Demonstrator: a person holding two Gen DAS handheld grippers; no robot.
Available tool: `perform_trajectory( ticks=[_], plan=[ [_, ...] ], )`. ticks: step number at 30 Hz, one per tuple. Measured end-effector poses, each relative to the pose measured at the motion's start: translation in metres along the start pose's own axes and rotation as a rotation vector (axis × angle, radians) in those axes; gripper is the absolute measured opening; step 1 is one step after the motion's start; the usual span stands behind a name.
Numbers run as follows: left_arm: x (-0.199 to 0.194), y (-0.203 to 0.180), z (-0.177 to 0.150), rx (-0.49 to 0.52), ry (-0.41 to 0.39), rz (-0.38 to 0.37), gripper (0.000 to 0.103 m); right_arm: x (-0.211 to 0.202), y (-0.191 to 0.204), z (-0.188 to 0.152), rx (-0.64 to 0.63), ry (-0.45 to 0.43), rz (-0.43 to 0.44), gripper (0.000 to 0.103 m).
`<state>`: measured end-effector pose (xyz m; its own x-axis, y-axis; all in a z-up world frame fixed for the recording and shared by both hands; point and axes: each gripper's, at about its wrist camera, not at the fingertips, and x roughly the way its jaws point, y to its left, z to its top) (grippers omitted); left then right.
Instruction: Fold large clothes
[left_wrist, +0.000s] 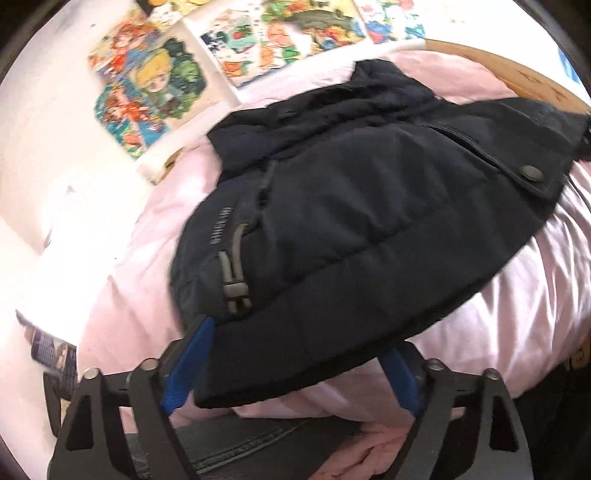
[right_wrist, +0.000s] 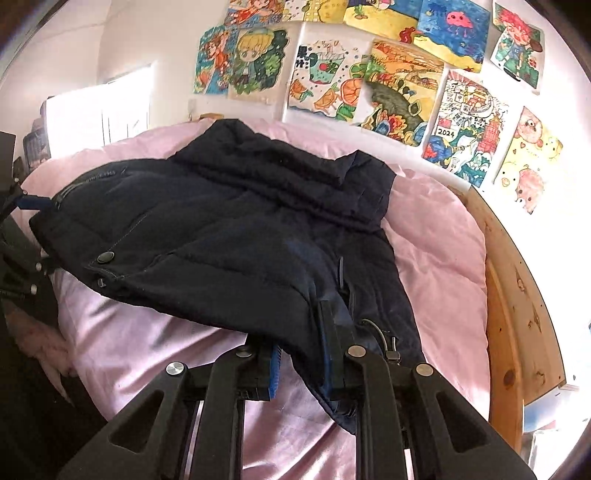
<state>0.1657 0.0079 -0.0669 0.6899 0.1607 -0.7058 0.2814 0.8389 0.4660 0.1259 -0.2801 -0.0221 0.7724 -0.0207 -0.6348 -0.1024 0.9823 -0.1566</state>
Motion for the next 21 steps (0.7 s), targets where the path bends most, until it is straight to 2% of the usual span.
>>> perform_trajectory(
  ticks=[1, 3, 8, 12, 15, 21],
  plan=[
    [-0.001, 0.000, 0.001, 0.003, -0.007, 0.008, 0.065, 0.000, -0.001, 0.000, 0.005, -0.004, 0.001, 0.015],
    [-0.004, 0.002, 0.003, -0.001, -0.035, 0.034, 0.052, -0.001, -0.001, 0.001, 0.012, -0.006, 0.002, 0.015],
    [-0.021, 0.013, 0.009, -0.013, -0.137, 0.050, 0.045, 0.000, 0.002, -0.003, 0.003, 0.000, -0.002, 0.015],
    [-0.031, 0.017, 0.012, 0.008, -0.203, 0.030, 0.024, -0.002, 0.007, -0.004, -0.006, 0.000, -0.011, 0.014],
    [-0.034, 0.012, 0.010, 0.037, -0.236, 0.021, 0.016, -0.002, 0.018, -0.005, -0.056, 0.008, -0.041, 0.010],
    [-0.050, 0.019, 0.010, -0.009, -0.318, -0.004, 0.007, -0.012, 0.035, -0.004, -0.130, -0.001, -0.068, 0.007]
  ],
)
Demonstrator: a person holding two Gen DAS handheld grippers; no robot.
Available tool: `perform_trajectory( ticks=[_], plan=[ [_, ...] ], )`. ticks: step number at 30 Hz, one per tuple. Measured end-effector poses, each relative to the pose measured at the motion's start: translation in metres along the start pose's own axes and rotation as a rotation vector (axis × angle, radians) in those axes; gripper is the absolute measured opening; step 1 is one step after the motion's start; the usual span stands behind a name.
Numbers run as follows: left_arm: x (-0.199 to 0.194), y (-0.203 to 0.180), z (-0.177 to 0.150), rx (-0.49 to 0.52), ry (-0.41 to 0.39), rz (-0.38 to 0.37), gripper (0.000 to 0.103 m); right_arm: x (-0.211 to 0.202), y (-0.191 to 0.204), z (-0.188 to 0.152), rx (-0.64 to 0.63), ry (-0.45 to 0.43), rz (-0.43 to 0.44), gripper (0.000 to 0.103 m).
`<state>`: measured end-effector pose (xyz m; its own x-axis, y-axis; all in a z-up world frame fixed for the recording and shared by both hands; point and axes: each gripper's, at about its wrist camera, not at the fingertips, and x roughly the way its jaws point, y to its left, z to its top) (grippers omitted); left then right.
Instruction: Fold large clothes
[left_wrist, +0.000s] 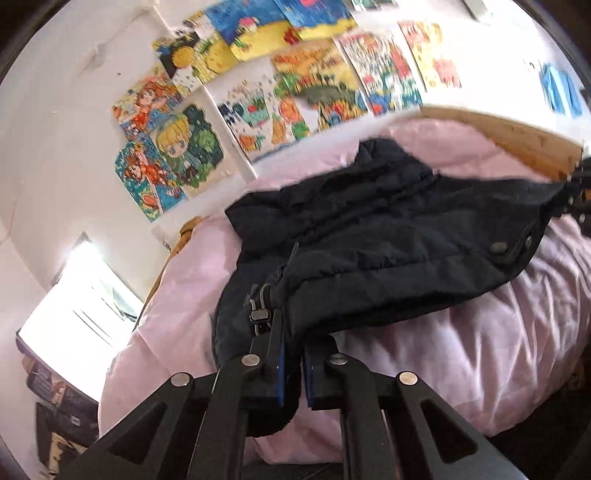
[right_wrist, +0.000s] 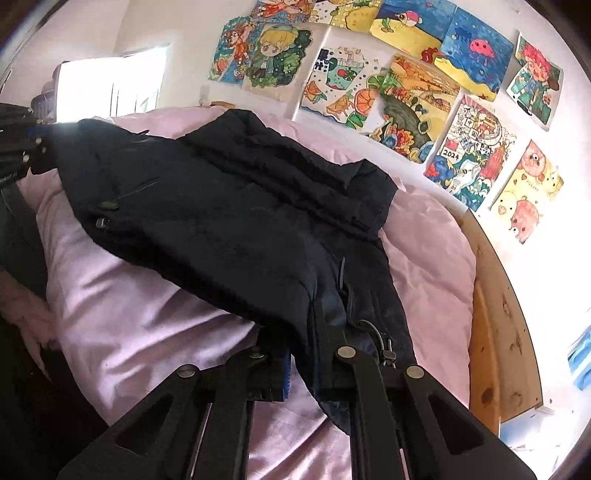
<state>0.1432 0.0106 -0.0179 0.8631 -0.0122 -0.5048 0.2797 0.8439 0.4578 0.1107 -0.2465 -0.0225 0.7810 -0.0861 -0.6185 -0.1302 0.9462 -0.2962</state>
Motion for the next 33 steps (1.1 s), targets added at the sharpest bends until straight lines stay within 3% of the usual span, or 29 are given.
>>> perform_trajectory(
  ticks=[7, 11, 19, 23, 33],
  plan=[
    [-0.037, 0.005, -0.005, -0.006, -0.034, -0.030, 0.006, -0.030, -0.001, -0.004, 0.028, -0.029, 0.003, 0.006],
    [-0.066, 0.010, -0.009, 0.038, -0.060, 0.002, 0.006, -0.059, 0.005, -0.016, 0.001, -0.074, -0.018, 0.006],
    [-0.118, 0.033, -0.006, 0.041, -0.112, -0.009, 0.006, -0.138, 0.012, -0.015, -0.046, -0.159, -0.016, 0.006],
    [-0.109, 0.043, 0.009, 0.004, -0.127, -0.028, 0.006, -0.143, 0.002, 0.001, -0.039, -0.174, -0.010, 0.006],
    [-0.072, 0.066, 0.089, -0.053, -0.259, 0.050, 0.006, -0.111, -0.048, 0.079, 0.015, -0.286, -0.050, 0.006]
  ],
)
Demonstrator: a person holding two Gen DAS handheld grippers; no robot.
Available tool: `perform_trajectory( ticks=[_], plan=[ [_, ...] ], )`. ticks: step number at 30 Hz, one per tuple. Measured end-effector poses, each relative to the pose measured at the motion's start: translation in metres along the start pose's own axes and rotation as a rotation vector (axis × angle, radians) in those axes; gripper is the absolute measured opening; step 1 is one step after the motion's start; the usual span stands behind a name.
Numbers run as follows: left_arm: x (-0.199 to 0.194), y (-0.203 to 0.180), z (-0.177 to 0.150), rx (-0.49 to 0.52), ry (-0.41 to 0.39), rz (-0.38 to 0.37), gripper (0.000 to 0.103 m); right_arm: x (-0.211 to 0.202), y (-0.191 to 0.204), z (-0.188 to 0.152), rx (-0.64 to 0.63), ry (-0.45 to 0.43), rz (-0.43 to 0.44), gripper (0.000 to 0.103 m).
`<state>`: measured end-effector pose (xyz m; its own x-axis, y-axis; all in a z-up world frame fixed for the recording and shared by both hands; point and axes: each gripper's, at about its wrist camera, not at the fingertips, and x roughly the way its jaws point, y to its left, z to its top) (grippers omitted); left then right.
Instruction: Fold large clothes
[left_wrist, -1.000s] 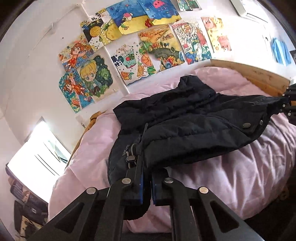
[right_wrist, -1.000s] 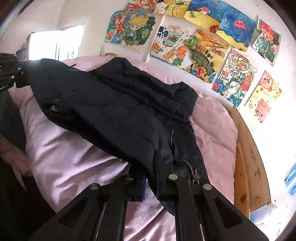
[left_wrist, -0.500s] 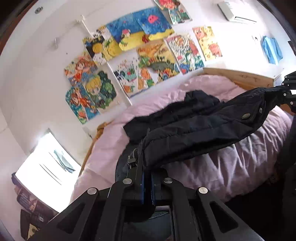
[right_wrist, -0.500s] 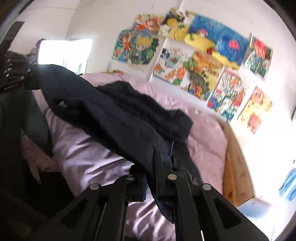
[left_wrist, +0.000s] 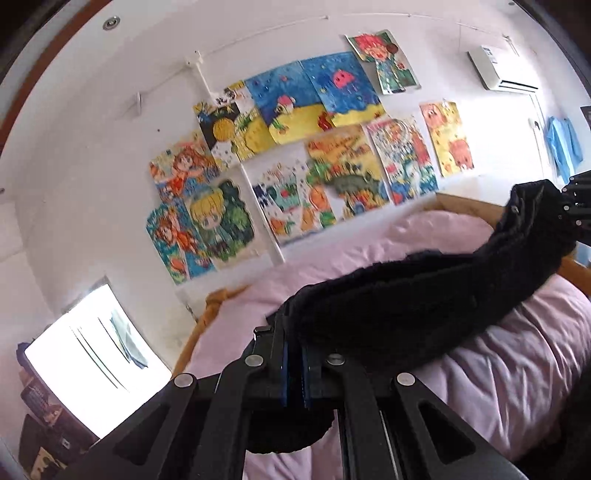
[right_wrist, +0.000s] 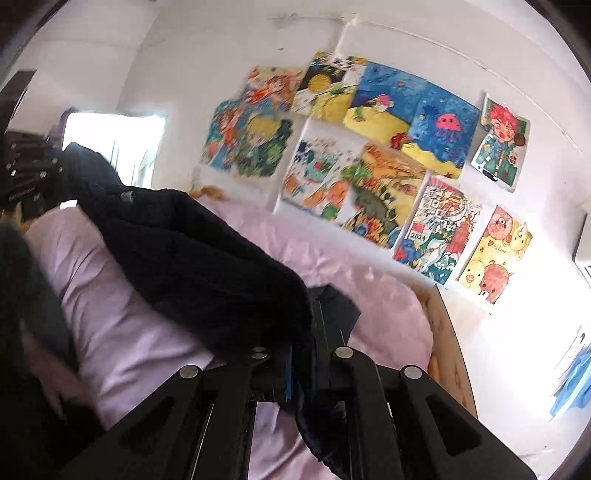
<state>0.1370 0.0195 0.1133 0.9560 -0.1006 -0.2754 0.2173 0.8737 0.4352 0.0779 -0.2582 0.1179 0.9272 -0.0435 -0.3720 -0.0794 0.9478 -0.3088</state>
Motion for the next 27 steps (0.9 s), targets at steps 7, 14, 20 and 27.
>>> perform_trajectory(
  ticks=[7, 14, 20, 27],
  plan=[
    [0.061, 0.000, 0.047, -0.007, 0.021, 0.052, 0.006, 0.075, -0.032, 0.035, 0.028, -0.011, -0.042, 0.006],
    [0.129, 0.000, 0.075, -0.049, 0.089, 0.080, 0.006, 0.153, -0.041, 0.056, 0.035, -0.031, -0.103, 0.006],
    [0.191, -0.011, 0.077, -0.042, 0.120, 0.117, 0.006, 0.207, -0.043, 0.057, 0.080, -0.037, -0.149, 0.006],
    [0.252, -0.020, 0.070, -0.084, 0.190, 0.113, 0.006, 0.266, -0.043, 0.044, 0.124, 0.000, -0.149, 0.007]
  ],
)
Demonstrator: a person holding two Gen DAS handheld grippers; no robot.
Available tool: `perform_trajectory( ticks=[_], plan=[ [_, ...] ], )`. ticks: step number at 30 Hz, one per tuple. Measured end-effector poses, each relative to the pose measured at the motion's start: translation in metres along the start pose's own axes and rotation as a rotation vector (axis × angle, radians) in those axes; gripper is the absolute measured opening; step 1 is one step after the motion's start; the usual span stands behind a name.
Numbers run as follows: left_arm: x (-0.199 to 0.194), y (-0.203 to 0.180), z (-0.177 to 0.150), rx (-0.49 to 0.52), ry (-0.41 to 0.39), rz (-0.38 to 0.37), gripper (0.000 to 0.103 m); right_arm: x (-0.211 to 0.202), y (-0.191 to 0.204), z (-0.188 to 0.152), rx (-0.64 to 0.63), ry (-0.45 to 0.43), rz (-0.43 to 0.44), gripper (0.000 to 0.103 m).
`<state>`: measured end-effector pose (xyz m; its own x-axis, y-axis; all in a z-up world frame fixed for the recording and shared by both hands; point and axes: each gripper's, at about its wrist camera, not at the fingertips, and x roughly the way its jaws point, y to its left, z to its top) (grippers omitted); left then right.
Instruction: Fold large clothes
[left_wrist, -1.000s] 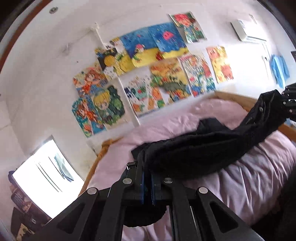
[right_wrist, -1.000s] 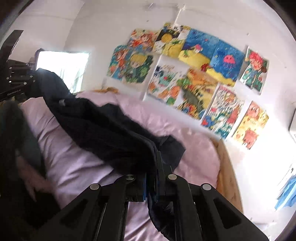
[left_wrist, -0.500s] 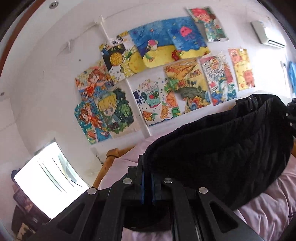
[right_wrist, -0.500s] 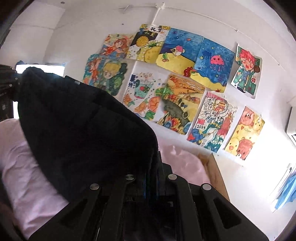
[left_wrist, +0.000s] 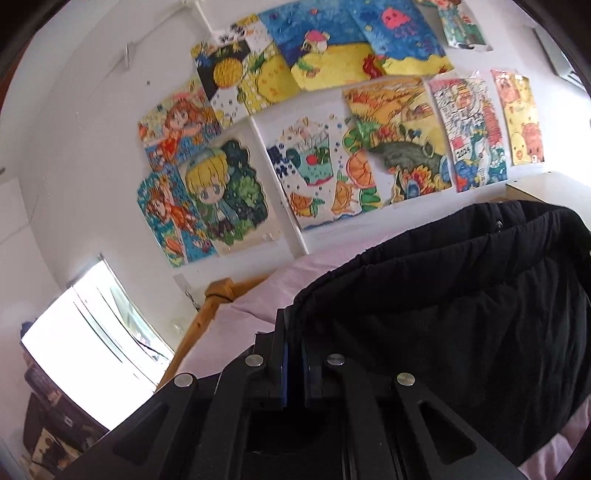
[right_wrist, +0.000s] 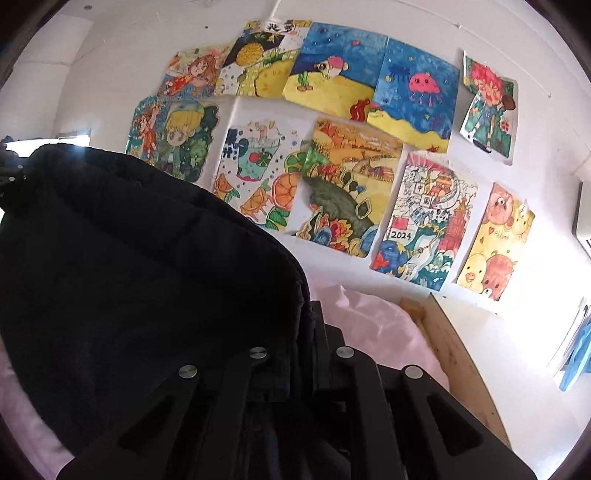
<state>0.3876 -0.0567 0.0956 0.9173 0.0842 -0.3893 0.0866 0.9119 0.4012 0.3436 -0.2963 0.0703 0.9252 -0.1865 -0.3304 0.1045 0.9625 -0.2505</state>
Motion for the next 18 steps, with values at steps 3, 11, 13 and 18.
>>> perform_trajectory(
  ticks=[3, 11, 13, 18],
  plan=[
    [0.019, -0.010, -0.002, 0.009, 0.025, 0.004, 0.006, 0.018, 0.002, -0.009, 0.018, 0.018, 0.005, 0.007],
    [0.074, -0.025, -0.020, -0.012, 0.117, -0.005, 0.006, 0.075, 0.015, -0.029, 0.078, 0.096, -0.003, 0.007],
    [0.088, -0.025, -0.024, -0.029, 0.149, -0.018, 0.006, 0.087, 0.020, -0.033, 0.077, 0.112, -0.009, 0.007],
    [0.133, -0.027, -0.036, -0.060, 0.266, -0.063, 0.006, 0.117, 0.036, -0.045, 0.063, 0.175, -0.027, 0.008]
  ],
)
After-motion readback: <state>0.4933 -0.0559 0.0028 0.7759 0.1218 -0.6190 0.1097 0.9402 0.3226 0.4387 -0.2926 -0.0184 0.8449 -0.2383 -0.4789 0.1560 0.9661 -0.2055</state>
